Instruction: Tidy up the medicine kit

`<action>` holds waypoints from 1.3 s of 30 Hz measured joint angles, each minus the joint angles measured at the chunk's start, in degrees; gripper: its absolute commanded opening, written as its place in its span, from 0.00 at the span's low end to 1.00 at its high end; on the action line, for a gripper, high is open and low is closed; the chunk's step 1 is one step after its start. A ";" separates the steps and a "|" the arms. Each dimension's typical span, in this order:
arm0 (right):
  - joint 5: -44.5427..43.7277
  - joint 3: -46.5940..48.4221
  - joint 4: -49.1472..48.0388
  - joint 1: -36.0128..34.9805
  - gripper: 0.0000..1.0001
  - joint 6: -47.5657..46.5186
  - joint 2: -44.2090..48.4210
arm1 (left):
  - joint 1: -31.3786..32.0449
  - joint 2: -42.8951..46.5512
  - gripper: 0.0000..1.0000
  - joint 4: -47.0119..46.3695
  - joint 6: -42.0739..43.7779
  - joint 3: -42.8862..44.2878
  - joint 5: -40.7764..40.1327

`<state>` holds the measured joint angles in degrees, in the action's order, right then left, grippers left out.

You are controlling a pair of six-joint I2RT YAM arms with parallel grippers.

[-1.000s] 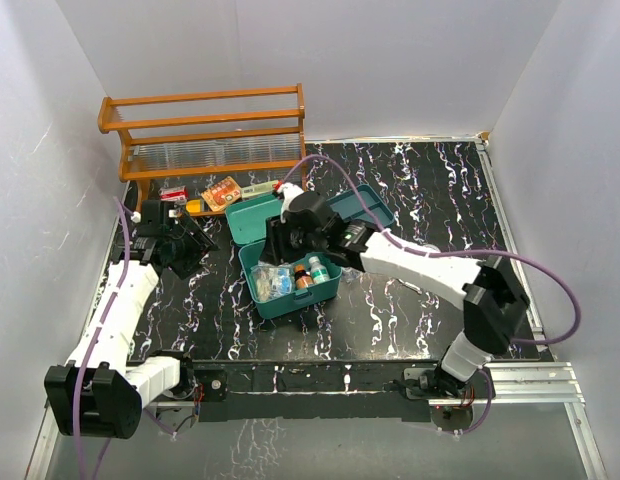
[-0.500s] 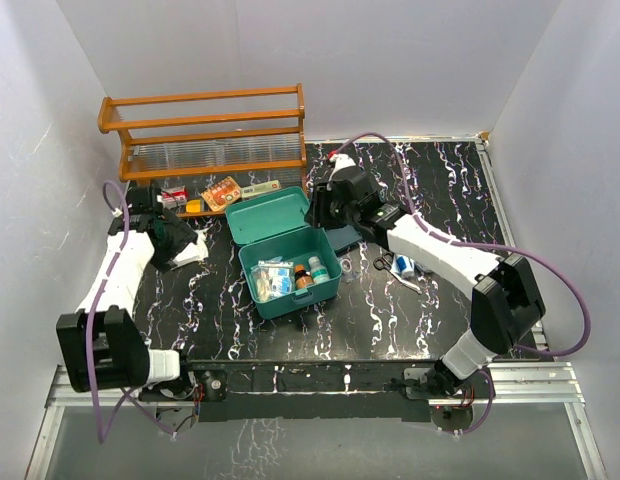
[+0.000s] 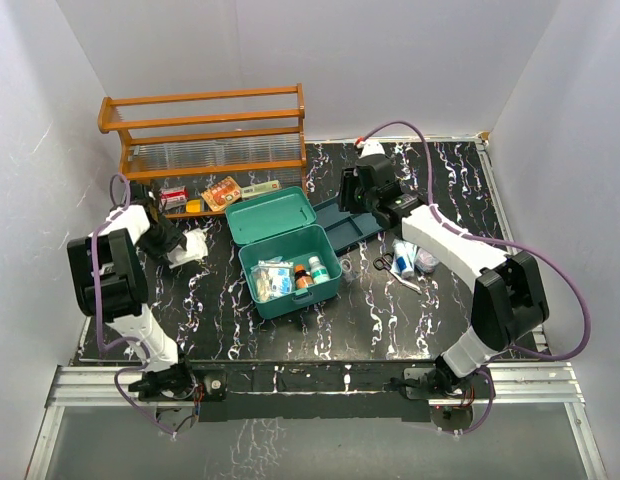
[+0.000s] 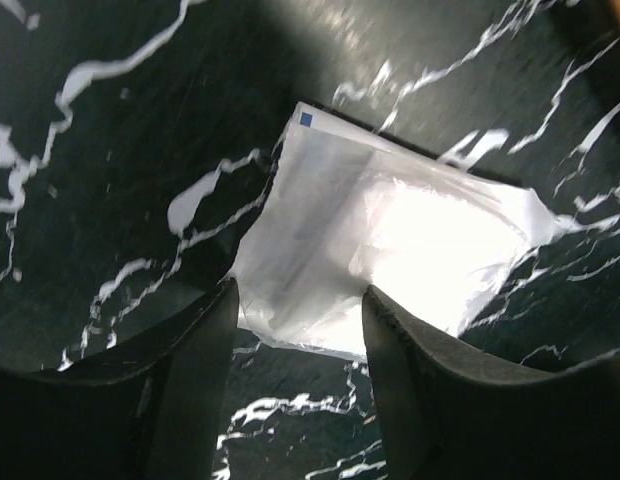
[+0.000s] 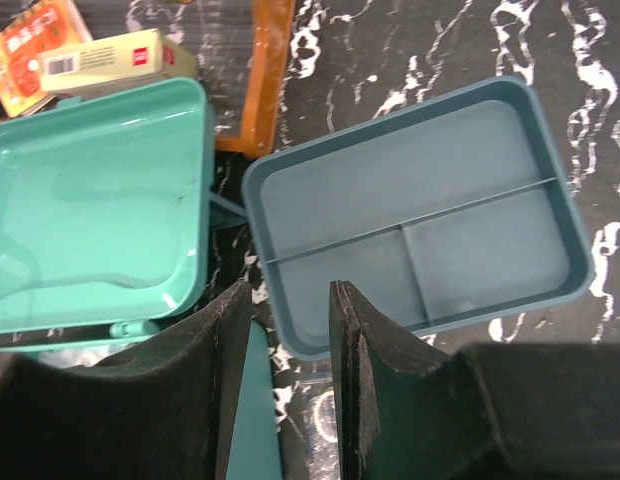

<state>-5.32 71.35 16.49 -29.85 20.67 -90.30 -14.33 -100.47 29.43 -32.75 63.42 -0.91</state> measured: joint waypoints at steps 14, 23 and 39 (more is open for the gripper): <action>-1.62 -0.98 0.09 2.19 0.34 -2.69 0.09 | -0.20 -4.11 0.56 -0.09 7.08 7.34 -2.27; -1.60 -0.96 0.07 2.78 0.33 -2.69 -2.29 | -0.20 -6.34 0.34 -1.36 10.75 9.20 -1.18; -0.52 -0.09 0.07 2.93 0.31 -2.62 -3.61 | -0.20 -8.98 0.00 -2.54 14.58 10.99 0.87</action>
<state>-5.85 71.26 16.56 -26.92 18.04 -93.91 -14.52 -109.45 26.89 -18.17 74.41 -0.03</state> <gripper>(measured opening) 0.320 0.016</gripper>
